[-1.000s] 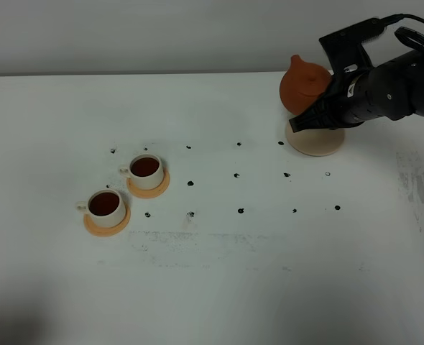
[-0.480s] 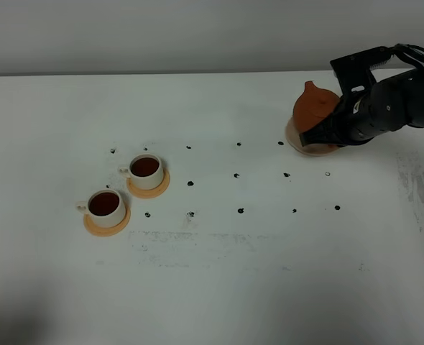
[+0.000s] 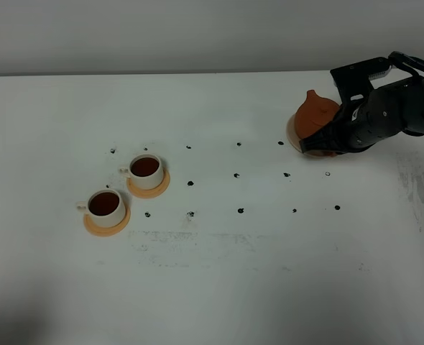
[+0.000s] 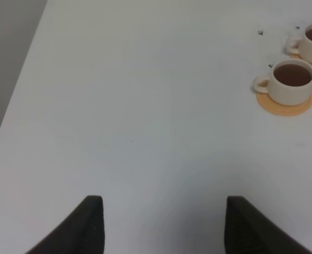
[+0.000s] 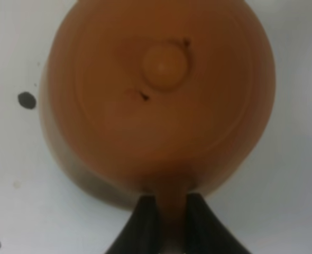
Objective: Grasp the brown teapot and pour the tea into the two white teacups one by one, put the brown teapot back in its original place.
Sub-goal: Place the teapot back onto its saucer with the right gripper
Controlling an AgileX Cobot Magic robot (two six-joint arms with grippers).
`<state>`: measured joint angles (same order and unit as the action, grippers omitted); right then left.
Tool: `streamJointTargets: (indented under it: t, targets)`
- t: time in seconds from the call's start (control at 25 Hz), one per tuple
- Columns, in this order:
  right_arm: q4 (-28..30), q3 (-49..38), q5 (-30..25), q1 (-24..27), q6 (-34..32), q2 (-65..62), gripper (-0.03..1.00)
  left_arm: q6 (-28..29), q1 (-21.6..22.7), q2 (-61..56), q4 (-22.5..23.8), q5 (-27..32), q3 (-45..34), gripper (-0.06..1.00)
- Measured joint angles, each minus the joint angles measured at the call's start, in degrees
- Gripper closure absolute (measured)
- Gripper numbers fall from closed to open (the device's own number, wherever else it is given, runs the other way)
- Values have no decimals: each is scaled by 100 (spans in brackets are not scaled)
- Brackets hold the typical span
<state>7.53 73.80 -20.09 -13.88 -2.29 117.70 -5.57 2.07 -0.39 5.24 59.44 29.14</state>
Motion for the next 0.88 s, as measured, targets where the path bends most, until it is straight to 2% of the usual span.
streamJointTargets:
  t: [0.32, 0.44, 0.56, 0.64, 0.76, 0.88]
  targets:
    - [-5, 11, -13, 0, 0, 0, 86, 0, 0, 0, 0, 0, 0, 44]
    - [-5, 105, -48, 0, -16, 4, 75, 0, 0, 0, 0, 0, 0, 44]
    - [-5, 138, -68, 0, -84, 4, 56, 0, 0, 0, 0, 0, 0, 44]
    - [-9, 138, -90, 0, -129, 4, 48, 0, 0, 0, 0, 0, 0, 44]
    - [-9, 138, -134, 0, -178, -6, 44, 0, 0, 0, 0, 0, 0, 44]
    - [9, 138, -363, 0, -189, -175, 45, 0, 0, 0, 0, 0, 0, 44]
